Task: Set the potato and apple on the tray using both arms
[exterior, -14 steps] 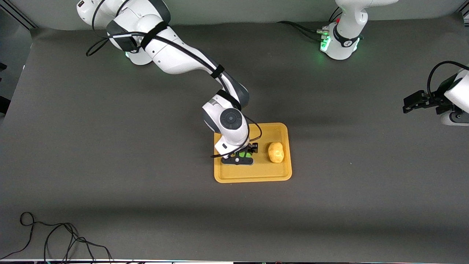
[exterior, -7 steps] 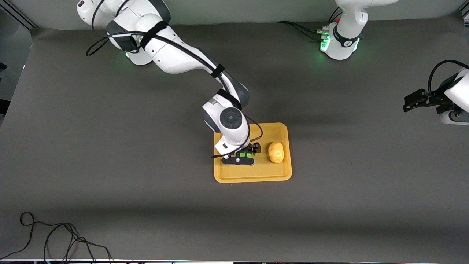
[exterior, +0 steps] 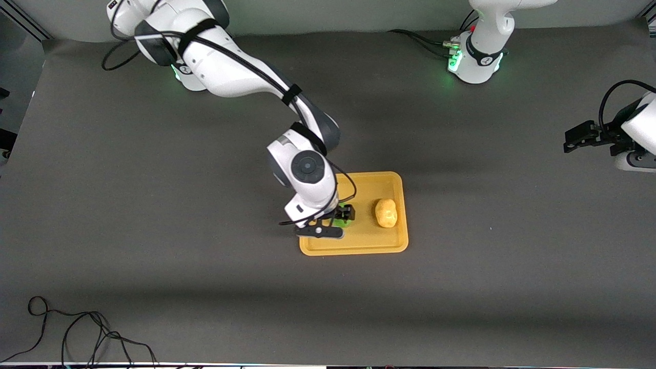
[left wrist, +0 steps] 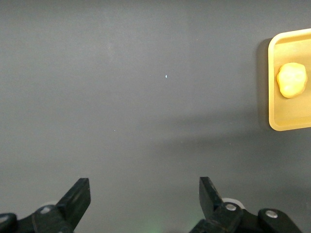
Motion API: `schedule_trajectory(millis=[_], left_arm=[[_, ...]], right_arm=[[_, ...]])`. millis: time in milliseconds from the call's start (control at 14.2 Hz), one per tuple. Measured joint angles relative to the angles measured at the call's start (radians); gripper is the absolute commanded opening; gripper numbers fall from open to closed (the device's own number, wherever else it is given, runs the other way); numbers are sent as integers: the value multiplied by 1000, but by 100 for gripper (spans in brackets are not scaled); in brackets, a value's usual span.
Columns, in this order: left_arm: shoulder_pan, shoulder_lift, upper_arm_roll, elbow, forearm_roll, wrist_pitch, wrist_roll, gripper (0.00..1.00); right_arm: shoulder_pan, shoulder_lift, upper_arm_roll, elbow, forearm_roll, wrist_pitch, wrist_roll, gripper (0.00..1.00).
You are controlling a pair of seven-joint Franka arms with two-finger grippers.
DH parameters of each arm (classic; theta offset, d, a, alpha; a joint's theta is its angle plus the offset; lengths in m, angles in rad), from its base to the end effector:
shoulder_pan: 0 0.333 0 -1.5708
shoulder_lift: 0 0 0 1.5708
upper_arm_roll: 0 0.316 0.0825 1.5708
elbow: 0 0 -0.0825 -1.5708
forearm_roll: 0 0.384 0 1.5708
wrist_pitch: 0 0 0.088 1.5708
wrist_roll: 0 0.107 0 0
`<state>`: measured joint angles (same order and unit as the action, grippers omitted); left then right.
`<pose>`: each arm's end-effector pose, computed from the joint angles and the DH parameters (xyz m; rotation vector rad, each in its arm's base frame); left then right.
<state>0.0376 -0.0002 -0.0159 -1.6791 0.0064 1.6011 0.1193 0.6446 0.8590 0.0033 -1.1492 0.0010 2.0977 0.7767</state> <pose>0.5524 0.0127 0.5761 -3.1345 0.1538 0.1225 0.6169 0.4660 0.2903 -3.0724 0.2008 -0.1010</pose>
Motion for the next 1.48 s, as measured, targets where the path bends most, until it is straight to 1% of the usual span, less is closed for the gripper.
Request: schedule_trajectory(millis=[141, 353, 565, 776, 988, 1129, 1271, 1341, 1482], left_arm=[[0, 0, 0, 0, 0, 0, 0, 100], [-2, 0, -2, 4, -1, 0, 1, 100], [-7, 0, -8, 15, -1, -3, 1, 100], [-8, -1, -15, 18, -1, -4, 1, 100], [-8, -1, -16, 20, -1, -7, 1, 100], [-8, -1, -16, 24, -1, -10, 1, 100], [-9, -1, -17, 27, -1, -14, 1, 100], [-9, -1, -17, 27, -1, -15, 1, 100], [-8, 0, -16, 27, -1, -17, 1, 100]], right_arm=[[-64, -127, -1, -82, 0, -33, -78, 100], [-166, -326, 0, -256, 0, -43, -172, 100], [-236, -480, 0, -389, 0, -60, -220, 100], [-307, -616, -6, -475, 0, -114, -274, 100], [-393, -727, -8, -505, 0, -240, -328, 100], [-470, -789, -7, -509, 0, -307, -442, 100], [-561, -852, 1, -509, 0, -374, -508, 100], [-608, -880, 15, -504, 0, -422, -527, 100], [-702, -919, 62, -484, 0, -499, -589, 100]])
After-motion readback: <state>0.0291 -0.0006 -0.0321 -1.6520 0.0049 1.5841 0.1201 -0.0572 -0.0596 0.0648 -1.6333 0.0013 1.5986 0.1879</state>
